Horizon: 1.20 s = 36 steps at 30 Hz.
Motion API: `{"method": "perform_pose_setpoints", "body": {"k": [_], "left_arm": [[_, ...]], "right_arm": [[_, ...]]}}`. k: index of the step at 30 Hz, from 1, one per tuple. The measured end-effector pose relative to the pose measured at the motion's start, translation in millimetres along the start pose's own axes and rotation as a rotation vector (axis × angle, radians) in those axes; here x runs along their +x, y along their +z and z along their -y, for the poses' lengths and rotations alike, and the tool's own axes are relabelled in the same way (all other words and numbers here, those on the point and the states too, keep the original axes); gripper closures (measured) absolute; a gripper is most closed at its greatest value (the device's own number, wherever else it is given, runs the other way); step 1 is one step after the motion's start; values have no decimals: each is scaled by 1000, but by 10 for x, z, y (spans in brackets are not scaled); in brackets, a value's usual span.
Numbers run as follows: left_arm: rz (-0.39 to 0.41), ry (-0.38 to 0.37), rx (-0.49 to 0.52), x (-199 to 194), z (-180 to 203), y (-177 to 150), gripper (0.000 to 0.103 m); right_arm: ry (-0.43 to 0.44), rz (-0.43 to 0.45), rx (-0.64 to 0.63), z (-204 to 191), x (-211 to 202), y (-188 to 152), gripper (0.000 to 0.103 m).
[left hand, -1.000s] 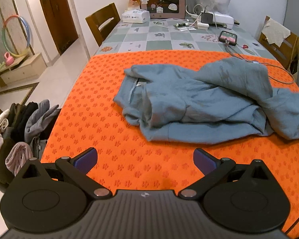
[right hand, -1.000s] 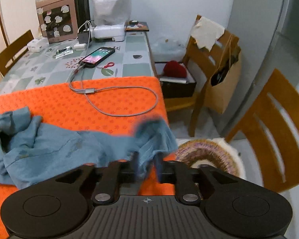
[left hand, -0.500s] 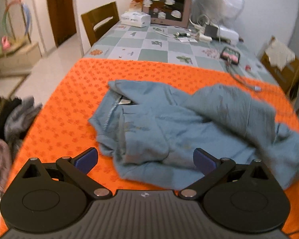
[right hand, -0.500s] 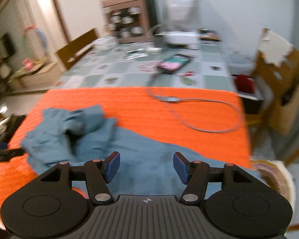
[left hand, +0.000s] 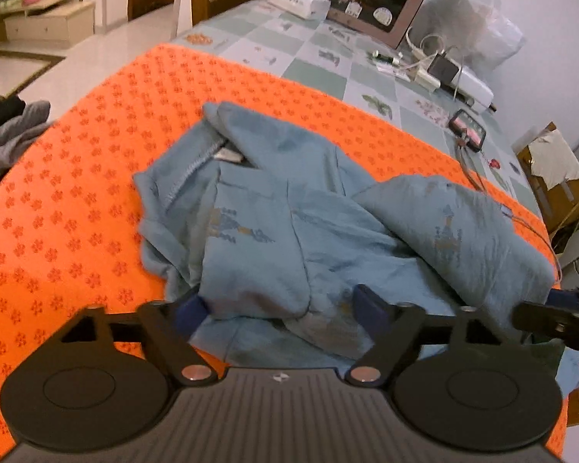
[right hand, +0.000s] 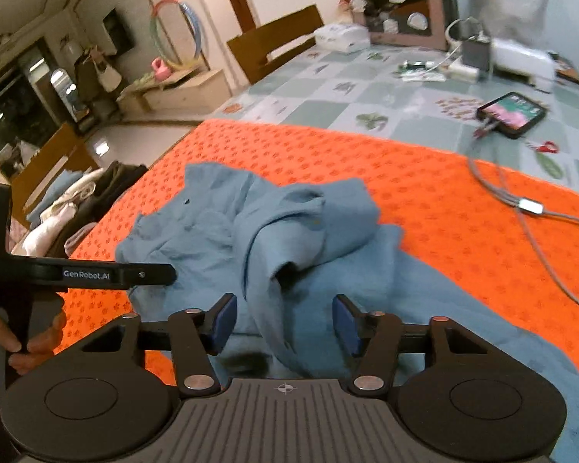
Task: Fold clothes
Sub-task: 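Grasp the shirt edge with the left gripper while the right gripper grasps another edge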
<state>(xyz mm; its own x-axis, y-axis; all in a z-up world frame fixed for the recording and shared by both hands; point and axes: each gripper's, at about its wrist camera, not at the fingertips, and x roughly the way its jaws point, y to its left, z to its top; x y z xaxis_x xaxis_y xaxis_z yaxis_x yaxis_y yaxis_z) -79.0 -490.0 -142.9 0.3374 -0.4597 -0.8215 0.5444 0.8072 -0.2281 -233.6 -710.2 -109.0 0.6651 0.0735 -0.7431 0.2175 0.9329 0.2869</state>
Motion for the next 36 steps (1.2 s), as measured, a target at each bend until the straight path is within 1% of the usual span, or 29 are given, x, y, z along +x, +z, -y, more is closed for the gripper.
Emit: {"method": "perform_pose_setpoints", "body": {"k": [1,2,3,4,5,6,8,11,16,19,23,25,26,28,29,30,31,32,33,34,35,36], "left_arm": [[2,2,0,-2,-4,1,38],[3,3,-1,-9,-12,5,51],[3,-4,-9,-15,-29,10,68],[3,-14,-22,-25,-53,16,79],[4,-18,-33,-41,-74,25,88],[12,-14,-37,-67,-85,35,90],[33,5,-37,-127,-98,56,93],[76,56,-41,-260,-150,97,94],[156,216,-80,-578,-430,217,95],[187,340,-106,-773,-670,284,95],[204,495,-151,-990,-980,293,95],[186,530,-178,-1039,-1106,274,95],[169,537,-190,-1052,-1162,249,94],[138,513,-219,-1061,-1227,182,92],[128,494,-234,-1066,-1238,143,87],[118,478,-238,-1072,-1222,106,78],[109,462,-238,-1077,-1195,68,70],[103,446,-234,-1079,-1144,31,56],[98,431,-227,-1079,-1082,-6,45],[98,413,-216,-1088,-1001,-52,41],[100,387,-202,-1092,-915,-74,35],[102,360,-187,-1094,-829,-86,30]], "right_arm": [[5,-7,0,2,44,14,61],[12,-15,3,6,85,36,72],[11,-17,5,13,96,50,83],[10,-19,8,20,107,63,88],[9,-21,11,27,118,77,97],[0,-15,11,36,104,93,98],[-39,8,13,62,19,136,99],[-97,63,44,171,-165,226,99],[-226,167,107,454,-624,319,99],[-316,209,136,649,-920,321,99],[-469,263,185,878,-1268,261,99],[-544,286,230,1010,-1413,205,99],[-553,278,252,1082,-1455,176,99],[-566,255,280,1184,-1498,115,99],[-569,238,286,1215,-1500,84,98],[-564,216,286,1223,-1483,55,96],[-555,198,284,1223,-1459,20,95],[-545,182,278,1198,-1434,-11,89],[-536,166,270,1173,-1408,-41,80],[-529,151,259,1134,-1375,-64,74],[-521,143,249,1082,-1339,-80,59],[-513,136,239,1031,-1302,-96,47]]}}
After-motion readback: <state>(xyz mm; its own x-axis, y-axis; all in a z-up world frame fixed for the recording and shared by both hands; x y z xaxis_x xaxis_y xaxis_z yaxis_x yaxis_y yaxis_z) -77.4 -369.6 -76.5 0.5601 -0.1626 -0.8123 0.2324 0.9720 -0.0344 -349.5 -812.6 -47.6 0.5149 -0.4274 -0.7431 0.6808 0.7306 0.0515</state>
